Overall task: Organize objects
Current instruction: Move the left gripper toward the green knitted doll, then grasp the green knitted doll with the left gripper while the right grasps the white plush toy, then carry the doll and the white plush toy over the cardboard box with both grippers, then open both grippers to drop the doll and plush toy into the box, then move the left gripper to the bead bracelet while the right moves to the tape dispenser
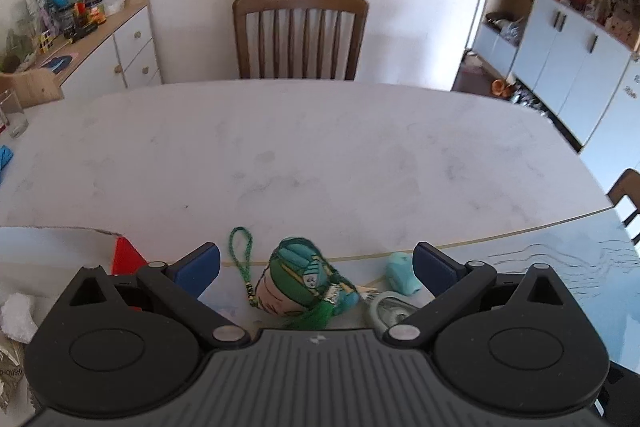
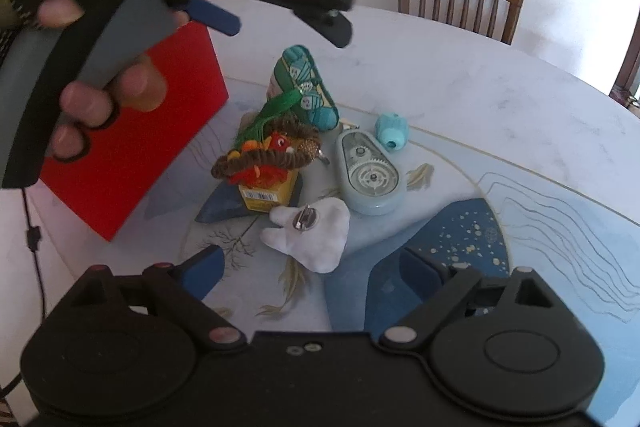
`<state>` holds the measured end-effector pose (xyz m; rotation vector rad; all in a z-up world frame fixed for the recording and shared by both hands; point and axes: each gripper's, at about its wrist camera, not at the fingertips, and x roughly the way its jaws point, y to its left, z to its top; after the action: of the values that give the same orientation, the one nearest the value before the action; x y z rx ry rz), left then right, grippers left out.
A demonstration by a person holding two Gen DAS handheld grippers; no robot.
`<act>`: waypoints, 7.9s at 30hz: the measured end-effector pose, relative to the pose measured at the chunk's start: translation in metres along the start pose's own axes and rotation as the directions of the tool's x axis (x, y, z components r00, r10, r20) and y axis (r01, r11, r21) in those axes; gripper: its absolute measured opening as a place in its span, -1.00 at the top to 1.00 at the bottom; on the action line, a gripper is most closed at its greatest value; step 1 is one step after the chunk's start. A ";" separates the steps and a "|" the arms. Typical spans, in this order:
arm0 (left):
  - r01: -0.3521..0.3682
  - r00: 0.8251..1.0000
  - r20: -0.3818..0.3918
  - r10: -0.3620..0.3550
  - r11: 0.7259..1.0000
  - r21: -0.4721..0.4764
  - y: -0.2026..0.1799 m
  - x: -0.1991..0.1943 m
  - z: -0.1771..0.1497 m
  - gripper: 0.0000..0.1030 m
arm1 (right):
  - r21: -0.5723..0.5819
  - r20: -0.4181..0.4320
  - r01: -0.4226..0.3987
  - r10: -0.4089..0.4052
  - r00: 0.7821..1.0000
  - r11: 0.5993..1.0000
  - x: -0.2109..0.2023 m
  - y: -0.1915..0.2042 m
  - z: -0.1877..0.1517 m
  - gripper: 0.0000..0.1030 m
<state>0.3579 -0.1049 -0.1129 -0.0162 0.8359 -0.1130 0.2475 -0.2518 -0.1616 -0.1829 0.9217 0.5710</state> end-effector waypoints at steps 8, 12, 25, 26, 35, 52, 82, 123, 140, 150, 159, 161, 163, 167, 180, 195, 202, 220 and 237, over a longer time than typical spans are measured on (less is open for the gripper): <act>0.009 1.000 -0.019 -0.009 1.000 -0.001 -0.001 0.017 -0.013 -1.00 | -0.023 -0.004 -0.021 0.021 1.000 1.000 0.024 0.005 0.004 -0.69; 0.001 0.999 -0.042 0.000 1.000 0.012 -0.002 0.027 -0.020 -0.99 | -0.035 -0.010 -0.017 0.016 1.000 0.999 0.032 0.008 0.005 -0.62; 0.008 0.996 -0.086 -0.010 1.000 -0.028 0.005 0.040 -0.024 -0.30 | -0.065 -0.001 0.012 -0.012 1.000 0.998 0.039 0.013 0.006 -0.35; 0.010 0.996 -0.083 -0.013 0.999 -0.039 0.006 0.039 -0.024 -0.23 | -0.069 0.000 0.014 -0.014 1.000 0.998 0.039 0.014 0.006 -0.29; 0.010 0.997 -0.073 -0.014 0.999 -0.050 0.007 0.034 -0.024 -0.05 | -0.059 0.011 0.045 -0.044 0.999 0.997 0.033 0.015 0.004 -0.07; 0.098 0.994 -0.040 -0.101 0.991 -0.088 0.017 -0.030 -0.013 -0.01 | -0.025 0.058 0.035 -0.034 0.998 0.999 -0.032 0.005 0.010 -0.04; 0.128 0.991 0.029 -0.127 0.991 -0.031 0.121 -0.191 -0.019 -0.01 | -0.123 0.159 -0.023 0.043 0.986 0.992 -0.115 0.101 0.072 -0.05; -0.163 0.973 -0.162 0.164 0.986 0.024 0.278 -0.093 -0.050 -0.01 | -0.300 -0.014 -0.015 0.011 1.000 0.954 0.089 0.238 0.151 -0.06; -0.143 0.971 -0.196 0.135 0.990 -0.023 0.287 -0.072 -0.042 -0.21 | -0.345 -0.112 -0.029 -0.011 0.994 0.938 0.108 0.245 0.148 -0.24; -0.111 0.979 -0.177 0.100 0.992 -0.053 0.285 -0.082 -0.048 -0.36 | -0.298 -0.072 -0.065 0.046 0.996 0.952 0.083 0.234 0.148 -0.30; -0.097 0.988 -0.128 0.089 0.993 -0.062 0.276 -0.107 -0.051 -0.36 | -0.239 -0.012 -0.086 0.085 0.996 0.967 0.048 0.220 0.147 -0.32; -0.092 0.991 -0.108 0.085 0.994 -0.061 0.272 -0.116 -0.050 -0.36 | -0.226 0.003 -0.093 0.096 0.995 0.970 0.037 0.217 0.147 -0.32; -0.085 0.993 -0.084 0.081 0.995 -0.053 0.266 -0.126 -0.049 -0.36 | -0.210 0.021 -0.102 0.108 0.994 0.972 0.027 0.213 0.147 -0.32; -0.067 0.997 -0.040 0.066 0.997 -0.040 0.252 -0.142 -0.046 -0.36 | -0.173 0.061 -0.119 0.131 0.990 0.978 0.002 0.202 0.146 -0.45; -0.017 0.998 0.067 0.019 1.000 -0.025 0.201 -0.186 -0.041 -0.64 | -0.073 0.163 -0.122 0.132 0.978 0.990 -0.062 0.156 0.121 -0.74; 0.063 0.992 0.114 -0.060 0.998 -0.020 0.135 -0.188 -0.052 -1.00 | 0.063 0.212 -0.049 0.034 0.977 0.997 -0.109 0.069 0.063 -0.88; 0.073 0.990 0.124 -0.074 0.997 0.015 0.090 -0.179 -0.060 -1.00 | 0.094 0.185 -0.004 -0.014 0.983 0.996 -0.108 0.034 0.049 -0.88; 0.135 0.984 0.107 -0.143 0.988 0.080 -0.015 -0.123 -0.091 -1.00 | 0.105 0.079 0.065 -0.073 0.994 0.992 -0.062 -0.047 0.033 -0.83; 0.056 0.995 0.078 -0.070 0.985 0.161 -0.036 -0.069 -0.089 -0.47 | -0.063 0.023 -0.017 0.019 1.000 0.998 0.002 -0.052 0.024 -0.53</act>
<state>0.2427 -0.1309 -0.1194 0.1016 0.7411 -0.2367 0.2934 -0.2857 -0.1530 -0.2240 0.8842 0.6179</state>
